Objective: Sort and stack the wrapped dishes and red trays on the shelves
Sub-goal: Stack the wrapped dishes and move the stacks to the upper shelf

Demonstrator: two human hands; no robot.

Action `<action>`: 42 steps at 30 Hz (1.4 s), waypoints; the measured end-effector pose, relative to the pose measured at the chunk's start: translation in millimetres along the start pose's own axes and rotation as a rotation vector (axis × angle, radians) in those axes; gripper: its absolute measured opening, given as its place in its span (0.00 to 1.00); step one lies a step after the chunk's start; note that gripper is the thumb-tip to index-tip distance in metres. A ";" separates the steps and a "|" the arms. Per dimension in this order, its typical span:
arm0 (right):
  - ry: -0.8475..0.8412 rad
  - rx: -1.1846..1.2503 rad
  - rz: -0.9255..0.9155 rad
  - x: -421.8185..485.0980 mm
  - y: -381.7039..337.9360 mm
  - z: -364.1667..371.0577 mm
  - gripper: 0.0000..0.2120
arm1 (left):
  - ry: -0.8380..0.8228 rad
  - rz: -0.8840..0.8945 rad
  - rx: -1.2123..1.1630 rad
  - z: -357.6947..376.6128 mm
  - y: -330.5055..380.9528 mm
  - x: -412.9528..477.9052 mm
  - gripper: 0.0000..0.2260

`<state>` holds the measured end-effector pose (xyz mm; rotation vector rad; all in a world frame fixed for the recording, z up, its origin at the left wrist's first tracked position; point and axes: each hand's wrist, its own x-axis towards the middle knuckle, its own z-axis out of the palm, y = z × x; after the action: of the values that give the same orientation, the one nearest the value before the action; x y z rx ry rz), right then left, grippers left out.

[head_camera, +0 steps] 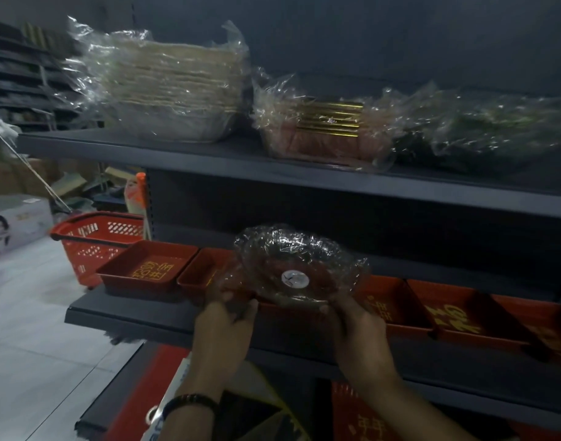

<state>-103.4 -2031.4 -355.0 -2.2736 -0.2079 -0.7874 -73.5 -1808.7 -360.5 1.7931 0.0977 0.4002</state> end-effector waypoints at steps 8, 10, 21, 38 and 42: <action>-0.011 -0.018 0.061 -46.0 -19.3 -73.6 0.08 | -0.217 0.265 -0.091 -32.5 39.9 -47.7 0.30; -0.015 -0.004 0.056 -55.2 -29.8 -90.5 0.08 | -0.263 0.304 -0.089 -40.8 52.0 -59.2 0.25; 0.039 0.015 -0.166 -82.9 -87.2 -209.2 0.11 | -0.226 0.379 -0.147 -77.7 148.9 -157.5 0.06; 0.353 0.012 -0.273 -22.3 -180.2 -384.0 0.18 | -0.222 0.648 -0.175 -74.9 359.7 -159.8 0.21; 0.407 0.071 -0.174 24.5 -165.7 -396.1 0.18 | -0.289 0.751 -0.098 -33.2 389.1 -124.6 0.22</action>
<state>-333.0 -2178.7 -22.5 -1.9963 -0.2397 -1.2911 -256.9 -1914.3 -9.5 1.7224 -0.8049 0.6507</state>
